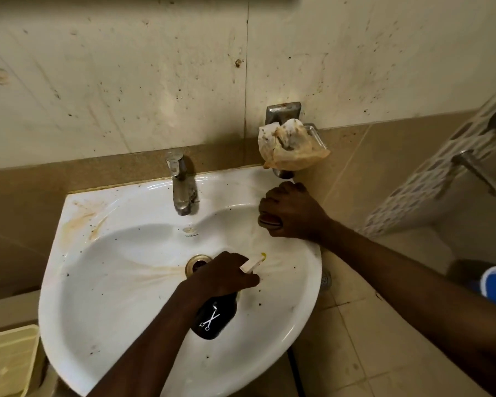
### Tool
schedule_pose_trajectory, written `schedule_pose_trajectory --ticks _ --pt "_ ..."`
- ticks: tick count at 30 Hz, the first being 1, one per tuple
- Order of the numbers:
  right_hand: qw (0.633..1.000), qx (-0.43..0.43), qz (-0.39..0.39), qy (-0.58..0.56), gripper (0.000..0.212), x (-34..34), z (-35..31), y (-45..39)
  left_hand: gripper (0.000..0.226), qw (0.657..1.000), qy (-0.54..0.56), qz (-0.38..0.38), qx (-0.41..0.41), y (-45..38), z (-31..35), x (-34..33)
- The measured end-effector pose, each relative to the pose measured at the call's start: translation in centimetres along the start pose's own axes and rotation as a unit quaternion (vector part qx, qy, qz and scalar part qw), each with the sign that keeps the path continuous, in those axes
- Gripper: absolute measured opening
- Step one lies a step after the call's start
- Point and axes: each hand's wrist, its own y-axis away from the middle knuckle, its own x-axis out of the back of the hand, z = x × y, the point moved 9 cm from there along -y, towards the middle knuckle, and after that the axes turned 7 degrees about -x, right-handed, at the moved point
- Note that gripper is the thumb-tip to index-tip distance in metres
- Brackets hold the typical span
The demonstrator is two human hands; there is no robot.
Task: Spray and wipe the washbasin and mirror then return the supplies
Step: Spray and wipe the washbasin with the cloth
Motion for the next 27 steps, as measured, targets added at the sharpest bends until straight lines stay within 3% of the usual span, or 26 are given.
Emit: schedule_pose_trajectory --ticks 2,6,9,13,19,24,27 --pt "0.999 -0.02 0.017 -0.032 0.035 0.3 0.1 2.0 0.029 1.0 0.005 0.03 -0.009 -0.3 0.8 0.4" --pt "0.992 -0.084 0.041 -0.083 0.036 0.7 1.0 4.9 0.032 0.999 0.039 -0.022 -0.005 -0.3 1.8 -0.7" --pt "0.992 -0.106 0.038 -0.053 0.039 0.5 1.5 3.0 0.033 0.999 0.021 0.046 -0.02 -0.1 2.0 0.0" --pt "0.99 -0.14 0.014 -0.023 0.039 0.1 1.7 -0.5 0.026 0.998 0.022 -0.051 -0.035 0.3 2.5 -2.0" --pt "0.987 -0.153 0.009 -0.043 0.031 1.1 -0.2 5.0 0.018 0.997 -0.015 -0.018 -0.068 0.8 3.5 -0.4" --pt "0.992 -0.103 -0.058 0.048 0.03 -0.2 -4.2 7.7 0.028 0.995 -0.054 -0.035 -0.079 1.5 2.4 -0.1" --pt "0.992 -0.032 -0.019 0.12 0.027 -0.8 -4.5 4.3 0.024 0.996 -0.05 -0.017 -0.077 1.5 1.3 0.4"
